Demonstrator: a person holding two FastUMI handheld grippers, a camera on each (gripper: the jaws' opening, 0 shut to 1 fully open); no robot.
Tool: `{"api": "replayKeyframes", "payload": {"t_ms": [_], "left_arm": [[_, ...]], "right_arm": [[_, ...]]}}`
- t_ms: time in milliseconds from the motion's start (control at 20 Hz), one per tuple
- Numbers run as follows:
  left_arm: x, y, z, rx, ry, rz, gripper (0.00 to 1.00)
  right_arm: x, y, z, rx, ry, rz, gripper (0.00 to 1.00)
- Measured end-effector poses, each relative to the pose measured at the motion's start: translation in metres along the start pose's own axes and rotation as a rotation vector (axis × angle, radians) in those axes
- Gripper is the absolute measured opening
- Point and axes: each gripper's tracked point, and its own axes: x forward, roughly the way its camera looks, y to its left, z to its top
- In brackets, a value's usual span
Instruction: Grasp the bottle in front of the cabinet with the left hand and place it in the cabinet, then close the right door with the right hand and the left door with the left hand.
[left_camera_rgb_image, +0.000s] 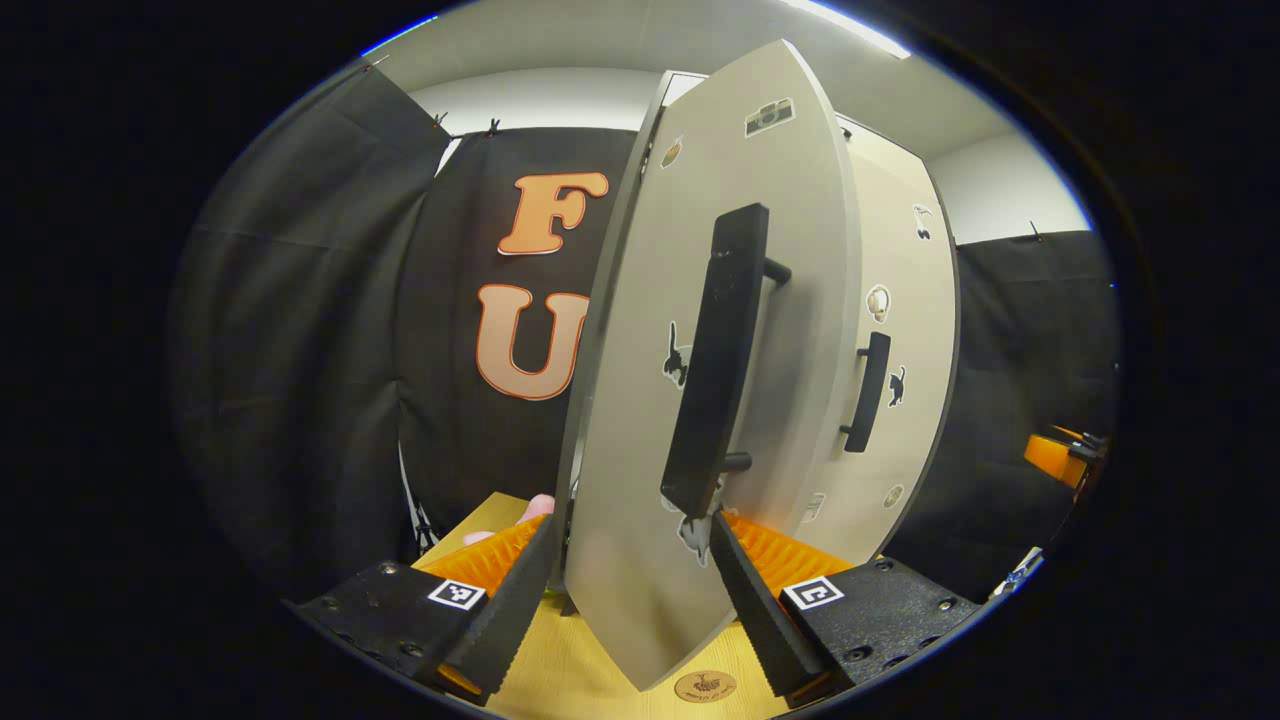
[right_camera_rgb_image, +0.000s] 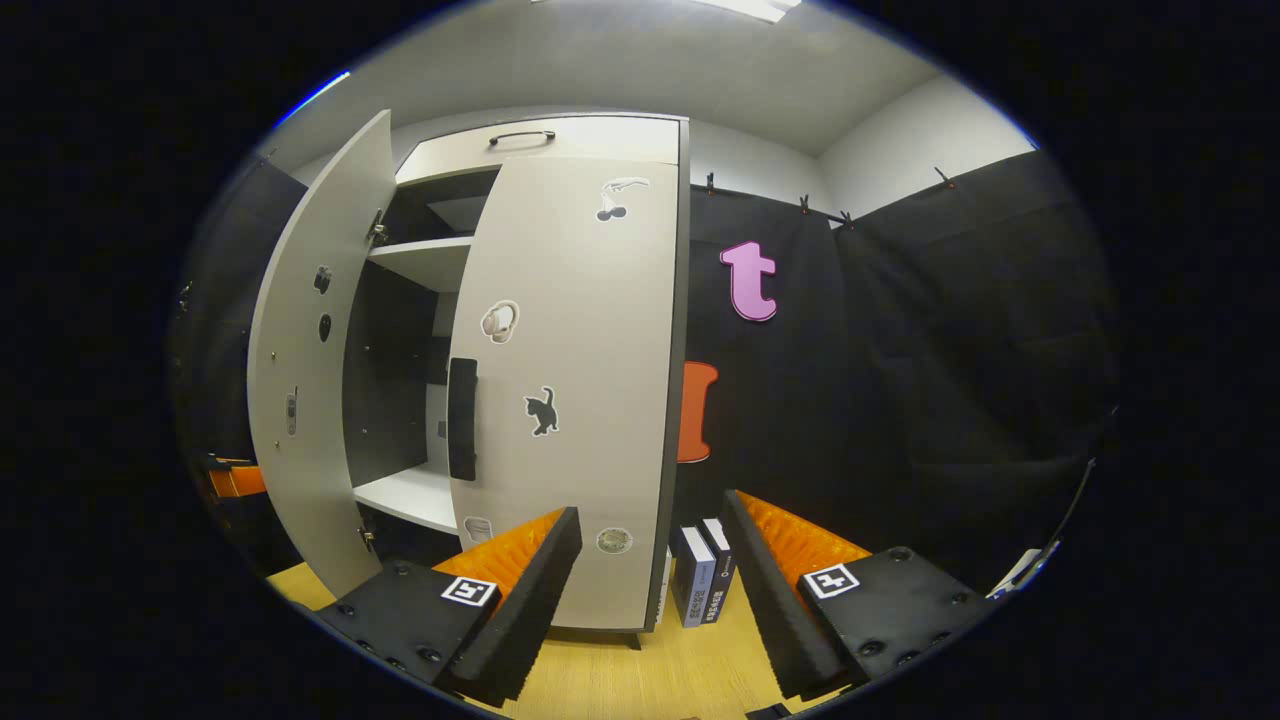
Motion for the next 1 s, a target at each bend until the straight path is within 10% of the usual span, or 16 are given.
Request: {"api": "replayKeyframes", "payload": {"t_ms": [1000], "left_arm": [[0.098,-0.078,-0.033,-0.012,0.032,-0.12,0.94]], "right_arm": [[-0.023,-0.072,0.0,-0.023,-0.003,-0.121,0.95]]}}
